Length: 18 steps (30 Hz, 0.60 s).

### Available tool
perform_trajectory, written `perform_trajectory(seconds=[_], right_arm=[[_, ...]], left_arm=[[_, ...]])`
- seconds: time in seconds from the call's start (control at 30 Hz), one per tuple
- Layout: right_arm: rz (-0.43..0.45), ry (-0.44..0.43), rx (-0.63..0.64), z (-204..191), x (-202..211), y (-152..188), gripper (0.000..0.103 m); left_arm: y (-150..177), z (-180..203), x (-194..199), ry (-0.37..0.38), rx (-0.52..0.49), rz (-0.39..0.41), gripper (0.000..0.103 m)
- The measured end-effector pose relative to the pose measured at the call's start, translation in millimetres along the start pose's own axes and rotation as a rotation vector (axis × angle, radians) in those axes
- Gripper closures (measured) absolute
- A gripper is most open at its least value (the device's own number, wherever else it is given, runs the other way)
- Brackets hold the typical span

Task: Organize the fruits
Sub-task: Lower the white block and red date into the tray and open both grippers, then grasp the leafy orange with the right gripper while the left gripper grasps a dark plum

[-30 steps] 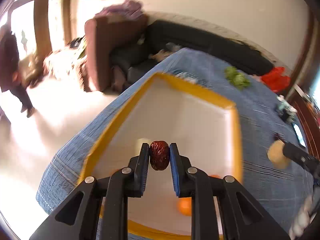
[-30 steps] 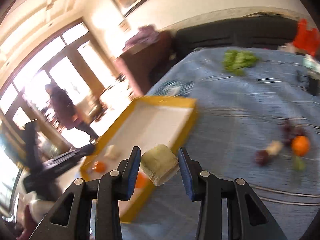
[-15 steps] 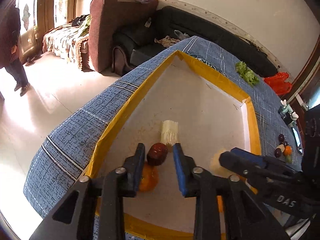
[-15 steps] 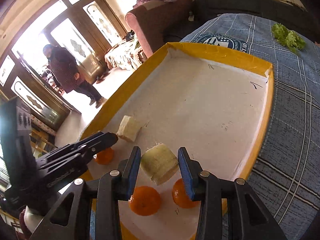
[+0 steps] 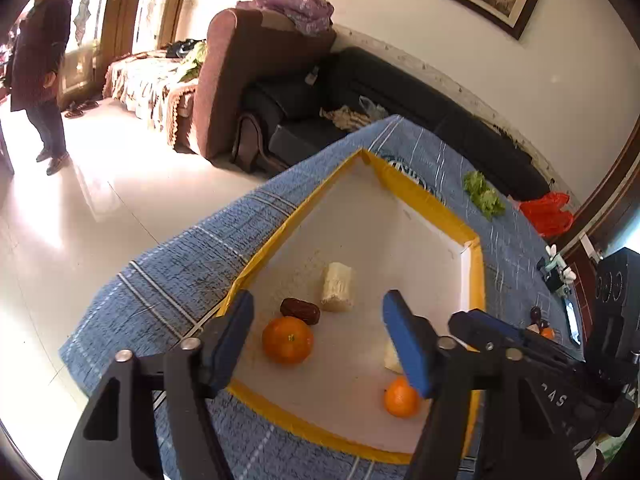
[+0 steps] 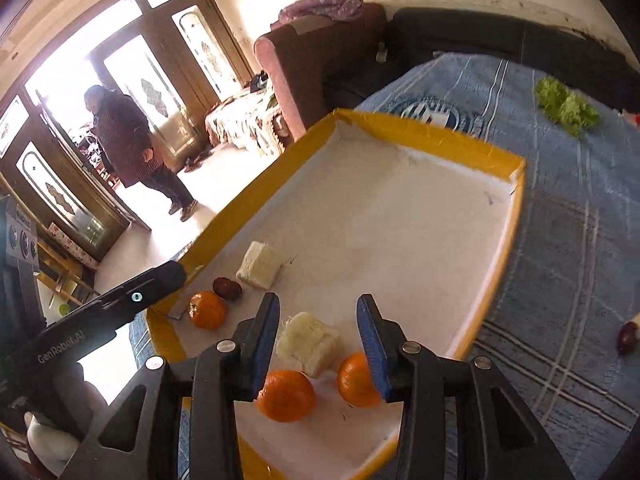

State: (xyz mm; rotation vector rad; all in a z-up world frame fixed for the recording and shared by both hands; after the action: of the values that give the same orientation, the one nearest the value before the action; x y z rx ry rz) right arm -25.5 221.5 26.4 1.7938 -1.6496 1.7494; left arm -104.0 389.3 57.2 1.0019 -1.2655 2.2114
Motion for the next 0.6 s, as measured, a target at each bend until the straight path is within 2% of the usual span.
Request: perform_trajectory(seconds=[0.1, 0.27, 0.4, 0.5, 0.6], right_arm=[[0.048, 0.008, -0.015, 11.2, 28.6, 1.8, 0.054], [0.128, 0.072, -0.069, 54.1, 82.3, 18.5, 0.050], [0.179, 0.160, -0.154, 112.3, 131.5, 43.9, 0.050], [0.221, 0.264, -0.245, 167.9, 171.0, 69.9, 0.046], [0.231, 0.338, -0.341, 219.1, 195.3, 92.7, 0.044]], left_arm=[[8.1, 8.9, 22.8, 0.026, 0.005, 0.044, 0.025], [24.9, 32.9, 34.8, 0.086, 0.003, 0.043, 0.024], [40.6, 66.6, 29.2, 0.132, -0.040, 0.005, 0.024], [52.7, 90.5, 20.9, 0.149, -0.091, -0.028, 0.024], [62.9, 115.3, 8.9, 0.167, -0.131, -0.070, 0.024]])
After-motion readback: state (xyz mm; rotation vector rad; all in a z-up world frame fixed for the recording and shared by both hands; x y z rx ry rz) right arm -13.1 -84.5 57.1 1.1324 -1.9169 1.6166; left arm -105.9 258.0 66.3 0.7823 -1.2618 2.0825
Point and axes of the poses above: each gripper's, at about its wrist camera, not at the fingertips, and x roughly against the way its jaws point, z to its right, y to its underside, the point moved 4 cm from there along -x, roughly the way its jaws point, and after that the axes turned 5 degrees about -z, right-handed, at the moved point
